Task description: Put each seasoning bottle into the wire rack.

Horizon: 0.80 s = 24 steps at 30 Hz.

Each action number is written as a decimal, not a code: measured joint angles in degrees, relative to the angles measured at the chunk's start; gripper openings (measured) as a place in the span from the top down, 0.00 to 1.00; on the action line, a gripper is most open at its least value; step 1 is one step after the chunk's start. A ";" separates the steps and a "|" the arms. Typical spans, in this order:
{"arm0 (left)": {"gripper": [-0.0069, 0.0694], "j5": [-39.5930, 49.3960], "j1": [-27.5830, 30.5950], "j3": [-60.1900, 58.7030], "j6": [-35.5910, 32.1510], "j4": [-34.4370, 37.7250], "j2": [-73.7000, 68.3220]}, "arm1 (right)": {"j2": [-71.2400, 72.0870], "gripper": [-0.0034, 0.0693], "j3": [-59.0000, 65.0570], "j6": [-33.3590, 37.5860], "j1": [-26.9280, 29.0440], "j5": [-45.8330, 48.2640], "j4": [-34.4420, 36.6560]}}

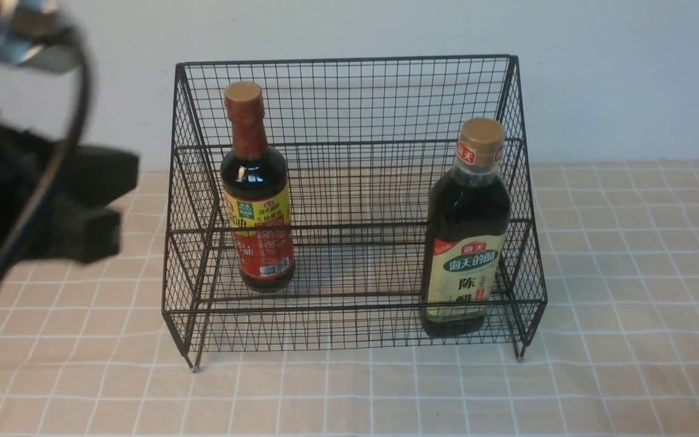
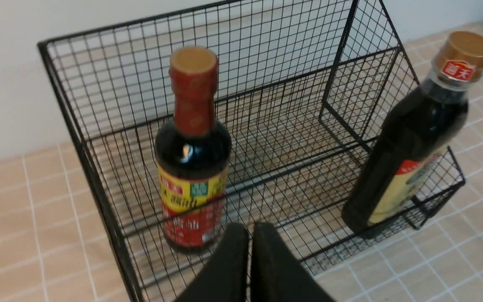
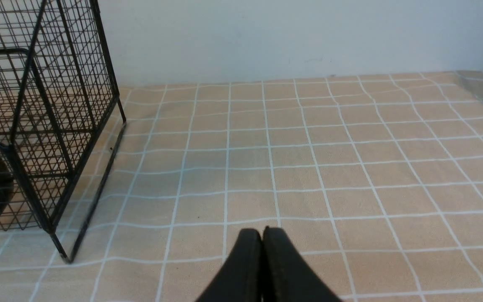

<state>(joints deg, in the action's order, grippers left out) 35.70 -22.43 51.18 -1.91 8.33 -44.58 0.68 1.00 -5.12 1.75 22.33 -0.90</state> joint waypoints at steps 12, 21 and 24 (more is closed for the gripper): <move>0.92 -1.25 0.00 -9.48 2.78 -0.05 16.79 | 0.00 0.97 0.00 0.00 0.00 0.00 0.00; 0.92 -1.25 0.00 -9.48 2.72 -0.42 17.15 | 0.00 0.97 0.00 0.00 0.00 0.00 0.00; 0.92 -1.48 0.00 -9.73 1.91 -2.25 17.58 | 0.00 0.97 0.00 0.00 0.00 0.00 0.00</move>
<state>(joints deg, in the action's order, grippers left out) 34.23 -22.43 41.46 0.00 6.08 -27.00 0.68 1.00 -5.12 1.75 22.33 -0.90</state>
